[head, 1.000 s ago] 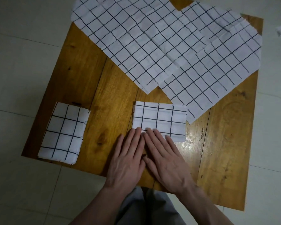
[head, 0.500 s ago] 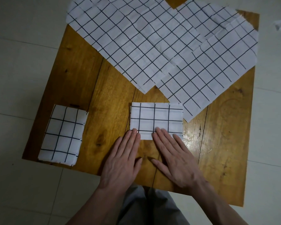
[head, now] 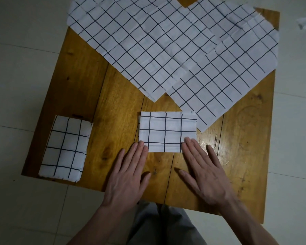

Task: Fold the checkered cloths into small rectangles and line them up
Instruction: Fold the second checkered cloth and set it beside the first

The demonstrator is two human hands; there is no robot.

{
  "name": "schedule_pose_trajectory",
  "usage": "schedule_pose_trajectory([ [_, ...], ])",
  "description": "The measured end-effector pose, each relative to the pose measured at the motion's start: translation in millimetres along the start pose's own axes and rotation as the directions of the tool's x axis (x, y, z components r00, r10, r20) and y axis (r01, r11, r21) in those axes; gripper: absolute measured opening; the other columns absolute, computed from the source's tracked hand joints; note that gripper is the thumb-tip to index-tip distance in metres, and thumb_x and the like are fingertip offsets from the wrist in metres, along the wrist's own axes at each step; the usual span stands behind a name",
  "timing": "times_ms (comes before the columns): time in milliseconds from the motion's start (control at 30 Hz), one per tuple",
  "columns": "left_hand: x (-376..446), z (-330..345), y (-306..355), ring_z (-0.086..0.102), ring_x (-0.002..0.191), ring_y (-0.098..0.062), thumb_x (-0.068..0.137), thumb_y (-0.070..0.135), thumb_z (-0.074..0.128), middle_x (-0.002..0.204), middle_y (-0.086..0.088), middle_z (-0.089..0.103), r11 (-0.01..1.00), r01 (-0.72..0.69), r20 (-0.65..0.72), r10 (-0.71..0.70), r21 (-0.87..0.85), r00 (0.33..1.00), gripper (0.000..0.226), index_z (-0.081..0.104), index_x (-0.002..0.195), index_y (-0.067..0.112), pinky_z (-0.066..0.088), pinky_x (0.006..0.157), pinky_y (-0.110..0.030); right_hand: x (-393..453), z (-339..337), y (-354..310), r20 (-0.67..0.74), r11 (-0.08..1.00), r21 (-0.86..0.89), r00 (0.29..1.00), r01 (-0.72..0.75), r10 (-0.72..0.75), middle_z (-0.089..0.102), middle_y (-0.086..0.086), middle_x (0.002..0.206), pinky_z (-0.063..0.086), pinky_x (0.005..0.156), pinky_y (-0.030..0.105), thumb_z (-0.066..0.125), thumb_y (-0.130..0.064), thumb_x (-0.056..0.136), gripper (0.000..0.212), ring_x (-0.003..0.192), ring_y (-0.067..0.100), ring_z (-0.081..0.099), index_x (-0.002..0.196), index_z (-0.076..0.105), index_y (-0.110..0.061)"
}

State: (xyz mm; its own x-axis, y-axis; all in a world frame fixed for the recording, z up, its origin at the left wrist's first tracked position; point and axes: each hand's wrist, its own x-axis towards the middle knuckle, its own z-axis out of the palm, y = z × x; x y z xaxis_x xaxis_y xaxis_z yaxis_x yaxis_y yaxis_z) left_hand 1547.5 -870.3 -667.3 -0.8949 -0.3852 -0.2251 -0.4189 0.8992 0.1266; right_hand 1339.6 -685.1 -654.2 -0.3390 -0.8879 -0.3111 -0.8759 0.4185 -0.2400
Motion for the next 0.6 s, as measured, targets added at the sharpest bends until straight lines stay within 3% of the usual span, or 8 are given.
schedule_pose_trajectory([
  [133,2.7,-1.5,2.5,0.018,0.161,-0.024,0.11,0.046,0.022,0.174,-0.01,0.018,0.999,0.014,-0.044,-0.016,-0.046,0.999,0.067,0.024,0.164,0.008,0.023,0.126,-0.05,3.9,-6.1,-5.5,-0.077,0.998,0.048,0.997,-0.026,0.03,0.019,-0.005,0.174,0.003,0.13,0.051,0.019,-0.062,0.11,0.067,0.161,0.014,0.015,0.166,0.025,-0.025],
  [267,8.1,-7.4,2.9,0.026,0.158,-0.023,0.11,0.041,0.029,0.17,-0.011,0.03,0.996,0.011,-0.092,-0.02,-0.093,0.996,0.061,0.037,0.159,0.007,0.021,0.127,-0.046,25.2,-21.5,-9.0,-0.249,0.993,0.116,0.968,-0.014,0.043,0.053,0.0,0.15,0.024,0.127,0.048,0.031,-0.049,0.111,0.05,0.144,0.02,0.046,0.144,0.057,-0.021],
  [400,12.6,-12.0,-1.7,0.036,0.154,-0.023,0.109,0.038,0.033,0.164,-0.011,0.041,0.994,-0.02,-0.122,0.006,-0.11,0.992,0.056,0.049,0.152,0.006,0.022,0.127,-0.047,56.4,-34.1,-11.2,-0.341,0.993,0.114,0.94,0.015,0.025,0.053,0.006,0.148,0.033,0.115,0.043,0.054,-0.031,0.105,0.042,0.135,0.026,0.048,0.144,0.054,-0.015],
  [500,14.9,-14.0,-6.0,0.04,0.152,-0.023,0.11,0.037,0.034,0.162,-0.009,0.046,0.993,-0.033,-0.129,0.018,-0.113,0.991,0.053,0.054,0.149,0.007,0.024,0.127,-0.049,75.6,-42.5,-17.9,-0.291,0.995,0.088,0.954,-0.043,0.067,0.055,0.006,0.145,0.04,0.109,0.043,0.07,-0.025,0.095,0.061,0.13,0.028,0.05,0.151,0.047,-0.016],
  [600,19.1,-18.0,-5.2,0.049,0.144,-0.023,0.109,0.037,0.036,0.154,-0.007,0.054,0.986,-0.01,-0.159,-0.016,-0.167,0.987,0.049,0.059,0.142,0.011,0.034,0.122,-0.052,86.8,-49.2,-25.2,-0.225,0.993,0.053,0.967,-0.109,0.119,0.059,0.007,0.133,0.046,0.101,0.045,0.073,-0.025,0.09,0.073,0.116,0.03,0.056,0.155,0.042,-0.016],
])
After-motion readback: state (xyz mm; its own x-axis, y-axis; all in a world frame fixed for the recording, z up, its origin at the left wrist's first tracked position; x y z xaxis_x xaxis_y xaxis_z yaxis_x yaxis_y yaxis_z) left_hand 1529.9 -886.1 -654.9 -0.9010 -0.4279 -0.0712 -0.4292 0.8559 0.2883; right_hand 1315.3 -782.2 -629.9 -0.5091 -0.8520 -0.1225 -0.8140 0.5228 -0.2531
